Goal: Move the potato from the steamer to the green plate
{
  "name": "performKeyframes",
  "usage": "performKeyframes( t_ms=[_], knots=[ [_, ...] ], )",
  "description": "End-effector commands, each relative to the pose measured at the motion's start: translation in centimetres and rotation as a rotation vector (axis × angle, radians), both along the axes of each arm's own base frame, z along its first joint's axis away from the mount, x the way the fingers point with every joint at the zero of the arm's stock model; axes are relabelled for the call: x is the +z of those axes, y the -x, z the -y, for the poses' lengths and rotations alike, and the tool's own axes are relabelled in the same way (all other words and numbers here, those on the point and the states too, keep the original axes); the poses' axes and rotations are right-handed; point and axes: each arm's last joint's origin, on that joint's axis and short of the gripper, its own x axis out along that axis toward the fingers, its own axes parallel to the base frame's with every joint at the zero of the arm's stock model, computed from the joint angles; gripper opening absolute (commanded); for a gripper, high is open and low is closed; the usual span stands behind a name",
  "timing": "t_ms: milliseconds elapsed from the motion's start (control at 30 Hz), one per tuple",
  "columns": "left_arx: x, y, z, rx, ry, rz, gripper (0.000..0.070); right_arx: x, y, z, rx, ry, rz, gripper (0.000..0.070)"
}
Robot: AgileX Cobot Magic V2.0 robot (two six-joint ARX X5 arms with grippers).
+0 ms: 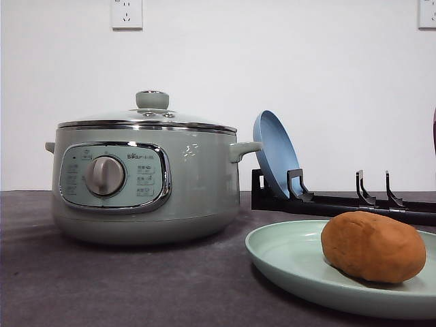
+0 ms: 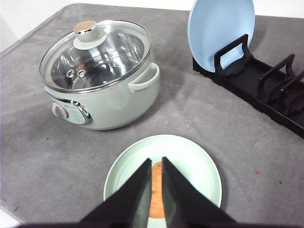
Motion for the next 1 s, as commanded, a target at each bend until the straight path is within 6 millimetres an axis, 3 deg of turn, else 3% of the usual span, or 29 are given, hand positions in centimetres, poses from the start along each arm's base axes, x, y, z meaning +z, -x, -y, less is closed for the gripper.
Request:
performKeyframes(
  t_ms=[0, 400, 533, 667, 967],
  knots=[
    [0.3, -0.1, 0.1, -0.006, 0.007, 0.012, 0.0, 0.4, 0.1, 0.0, 0.007, -0.015, 0.015, 0.0023],
    [0.2, 0.0, -0.1, 0.005, 0.009, 0.018, 0.0, 0.4, 0.1, 0.0, 0.007, -0.015, 0.015, 0.0023],
    [-0.8, -1.1, -0.4, 0.098, 0.025, 0.057, 0.0, 0.4, 0.1, 0.0, 0.007, -0.015, 0.015, 0.0023],
    [-4.4, -2.6, -1.2, 0.227, 0.045, 0.141, 0.0, 0.4, 0.1, 0.0, 0.007, -0.015, 0.015, 0.0023],
    [-16.3, -3.0, -3.2, 0.461, 0.062, 0.289, 0.0, 0.4, 0.1, 0.0, 0.007, -0.015, 0.015, 0.0023]
  ],
)
